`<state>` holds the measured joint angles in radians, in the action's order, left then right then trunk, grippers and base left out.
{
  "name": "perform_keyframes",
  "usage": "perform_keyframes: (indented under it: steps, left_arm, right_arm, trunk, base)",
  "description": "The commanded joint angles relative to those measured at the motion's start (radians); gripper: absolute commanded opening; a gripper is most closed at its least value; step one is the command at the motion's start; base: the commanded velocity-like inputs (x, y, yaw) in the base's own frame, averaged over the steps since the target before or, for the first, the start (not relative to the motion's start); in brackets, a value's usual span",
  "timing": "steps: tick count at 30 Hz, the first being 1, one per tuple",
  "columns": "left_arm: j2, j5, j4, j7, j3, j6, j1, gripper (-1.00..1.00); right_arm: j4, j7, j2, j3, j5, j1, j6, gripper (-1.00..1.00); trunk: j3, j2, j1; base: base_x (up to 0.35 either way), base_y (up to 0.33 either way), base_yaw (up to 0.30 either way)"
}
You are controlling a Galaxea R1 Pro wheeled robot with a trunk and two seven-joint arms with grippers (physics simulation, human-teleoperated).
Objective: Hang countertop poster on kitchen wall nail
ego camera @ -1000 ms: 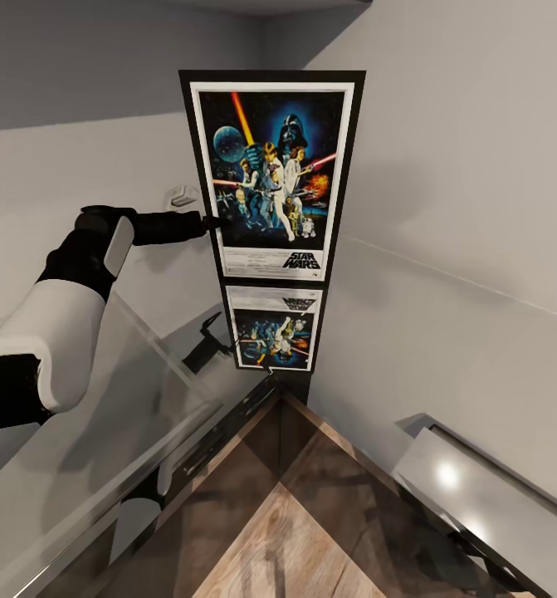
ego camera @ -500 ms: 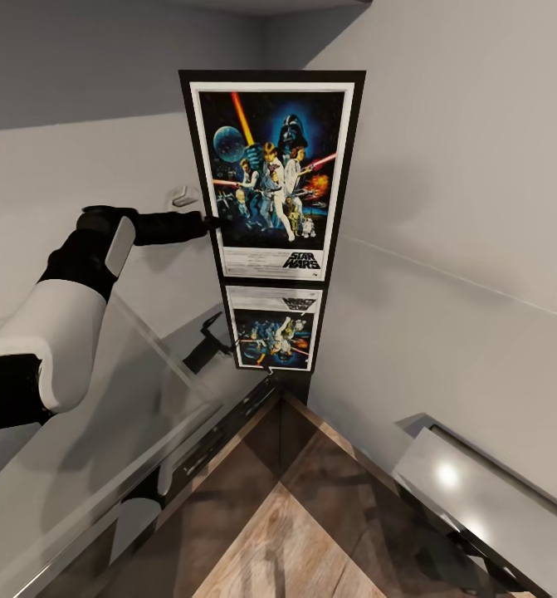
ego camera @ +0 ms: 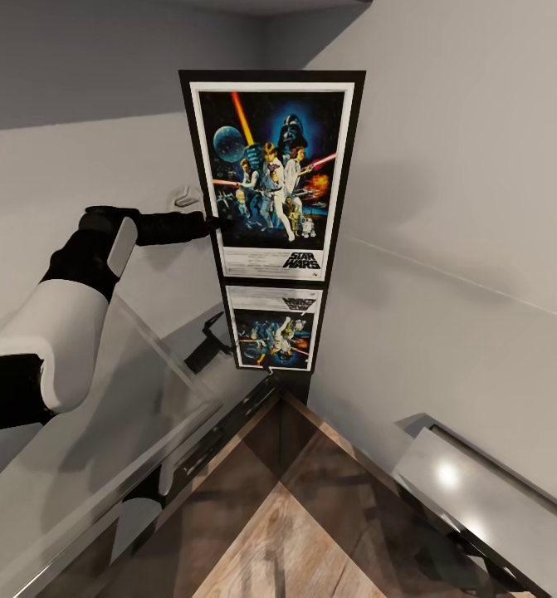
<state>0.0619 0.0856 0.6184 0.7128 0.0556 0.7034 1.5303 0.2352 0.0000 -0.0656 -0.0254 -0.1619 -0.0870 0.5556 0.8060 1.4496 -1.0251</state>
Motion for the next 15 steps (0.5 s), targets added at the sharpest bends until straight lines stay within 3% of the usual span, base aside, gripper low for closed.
perform_keyframes:
  steps: [1, 8, 15]
  left_arm:
    - [-0.001, 0.008, 0.000, -0.001, 0.001, 0.008, 0.001, 1.00]
    - [-0.023, 0.008, 0.000, -0.001, -0.001, 0.008, 0.001, 1.00]
    - [-0.025, 0.008, 0.000, -0.001, -0.003, 0.008, 0.001, 1.00]
  right_arm:
    - [-0.001, 0.000, 0.000, -0.002, -0.001, 0.000, 0.003, 1.00]
    - [-0.001, 0.000, 0.000, -0.002, -0.001, 0.000, 0.003, 1.00]
    - [-0.001, 0.000, 0.000, -0.002, -0.001, 0.000, 0.003, 1.00]
  trunk:
    - [0.001, 0.000, 0.000]
    - [0.001, 0.000, 0.000]
    - [0.001, 0.000, 0.000]
  base:
    - [0.000, 0.000, 0.000]
    - [0.000, 0.000, 0.000]
    - [0.000, 0.000, 0.000]
